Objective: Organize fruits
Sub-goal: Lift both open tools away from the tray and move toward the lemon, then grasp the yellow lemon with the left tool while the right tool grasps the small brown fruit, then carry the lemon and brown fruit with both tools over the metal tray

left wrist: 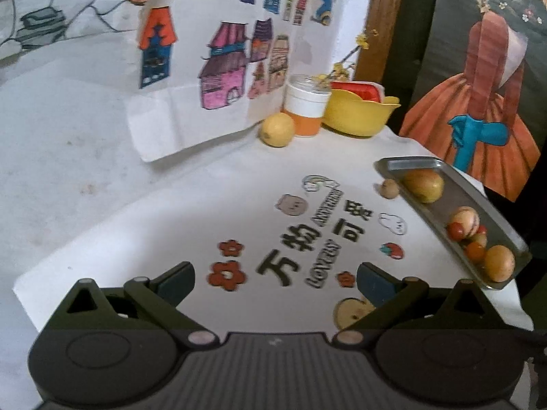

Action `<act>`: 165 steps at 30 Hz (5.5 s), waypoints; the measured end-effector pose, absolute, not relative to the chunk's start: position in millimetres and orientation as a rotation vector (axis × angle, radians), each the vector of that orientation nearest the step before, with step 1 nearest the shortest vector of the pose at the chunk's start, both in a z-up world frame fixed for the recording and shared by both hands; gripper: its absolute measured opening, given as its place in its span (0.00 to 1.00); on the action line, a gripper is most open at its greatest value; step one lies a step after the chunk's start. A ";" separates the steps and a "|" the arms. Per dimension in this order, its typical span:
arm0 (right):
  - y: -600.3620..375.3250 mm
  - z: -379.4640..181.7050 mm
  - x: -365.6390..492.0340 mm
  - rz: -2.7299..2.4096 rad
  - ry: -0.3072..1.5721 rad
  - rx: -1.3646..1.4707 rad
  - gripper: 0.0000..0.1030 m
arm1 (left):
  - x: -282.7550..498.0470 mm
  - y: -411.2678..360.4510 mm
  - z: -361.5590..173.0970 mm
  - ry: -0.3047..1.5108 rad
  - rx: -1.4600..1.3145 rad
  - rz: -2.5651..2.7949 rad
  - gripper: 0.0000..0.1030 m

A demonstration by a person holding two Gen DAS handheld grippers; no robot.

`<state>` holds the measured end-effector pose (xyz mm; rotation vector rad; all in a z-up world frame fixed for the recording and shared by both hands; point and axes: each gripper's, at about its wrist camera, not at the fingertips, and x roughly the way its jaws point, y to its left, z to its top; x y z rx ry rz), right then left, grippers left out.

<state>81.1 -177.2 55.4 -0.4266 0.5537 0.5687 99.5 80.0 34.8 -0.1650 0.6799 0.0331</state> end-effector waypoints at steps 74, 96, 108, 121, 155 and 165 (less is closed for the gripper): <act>-131.9 7.2 313.8 0.749 0.761 -0.654 0.51 | 336.6 55.9 7.0 0.553 0.219 -0.038 0.99; -126.0 -2.1 329.0 0.734 0.747 -0.636 0.27 | 380.2 49.3 -6.1 0.591 0.210 -0.022 0.76; -120.8 -4.1 325.9 0.776 0.736 -0.623 0.27 | 374.3 55.9 0.8 0.583 0.184 -0.020 0.58; -120.7 -2.6 313.6 0.806 0.737 -0.631 0.27 | 339.7 39.3 5.1 0.618 0.162 -0.121 0.57; -131.5 2.4 286.3 0.843 0.764 -0.575 0.29 | 281.9 10.1 9.6 0.659 0.173 -0.307 0.56; -148.1 2.9 269.6 0.826 0.758 -0.546 0.29 | 265.4 10.7 11.1 0.669 0.124 -0.279 0.55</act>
